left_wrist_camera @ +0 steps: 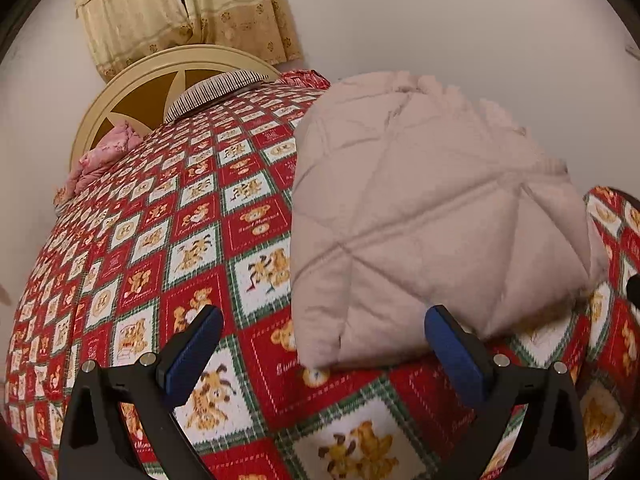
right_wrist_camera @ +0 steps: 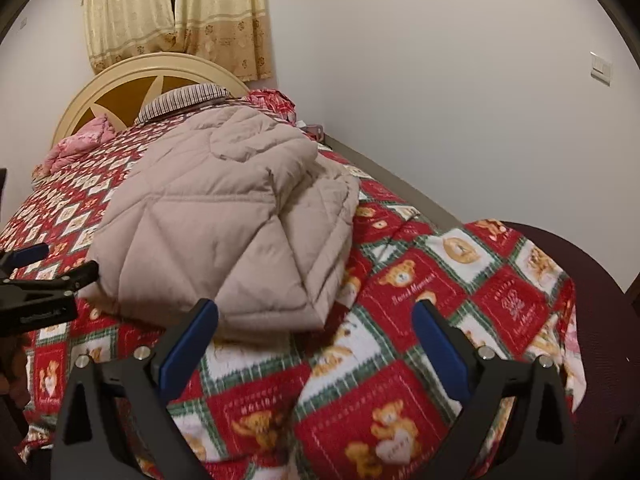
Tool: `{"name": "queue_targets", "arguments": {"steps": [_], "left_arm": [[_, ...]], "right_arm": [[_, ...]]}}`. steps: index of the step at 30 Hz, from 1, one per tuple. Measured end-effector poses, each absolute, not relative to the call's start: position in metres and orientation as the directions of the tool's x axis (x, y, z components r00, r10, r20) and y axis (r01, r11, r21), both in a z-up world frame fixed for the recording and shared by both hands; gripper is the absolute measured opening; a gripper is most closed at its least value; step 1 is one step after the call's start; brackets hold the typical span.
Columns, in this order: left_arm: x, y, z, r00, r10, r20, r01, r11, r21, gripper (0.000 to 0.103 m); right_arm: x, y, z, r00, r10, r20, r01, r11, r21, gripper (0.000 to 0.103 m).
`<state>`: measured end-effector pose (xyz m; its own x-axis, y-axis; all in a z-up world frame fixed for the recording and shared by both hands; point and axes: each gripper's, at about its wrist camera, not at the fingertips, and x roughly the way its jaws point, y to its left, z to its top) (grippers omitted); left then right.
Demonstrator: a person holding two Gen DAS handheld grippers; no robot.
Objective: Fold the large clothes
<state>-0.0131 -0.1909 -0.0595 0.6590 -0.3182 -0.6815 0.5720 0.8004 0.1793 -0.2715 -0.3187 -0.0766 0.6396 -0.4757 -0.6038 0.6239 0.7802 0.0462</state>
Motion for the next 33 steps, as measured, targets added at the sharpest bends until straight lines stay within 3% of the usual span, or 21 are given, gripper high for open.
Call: {"name": "queue_targets", "arguments": {"steps": [7, 20, 33], "left_arm": [[-0.035, -0.18, -0.056, 0.672, -0.266, -0.691, 0.561, 0.792, 0.241, 0.101], [-0.075, -0.156, 0.001, 0.77, -0.331, -0.546, 0.522, 0.819, 0.24, 0.101], [-0.093, -0.135, 0.044, 0.788, -0.406, -0.463, 0.514, 0.847, 0.133, 0.101]], "right_arm": [[-0.273, -0.303, -0.067, 0.682, -0.439, -0.585, 0.593, 0.8, 0.092, 0.1], [-0.284, -0.291, -0.033, 0.732, -0.453, -0.509, 0.587, 0.799, 0.134, 0.103], [-0.318, -0.271, 0.026, 0.789, -0.548, -0.278, 0.594, 0.795, 0.121, 0.103]]}}
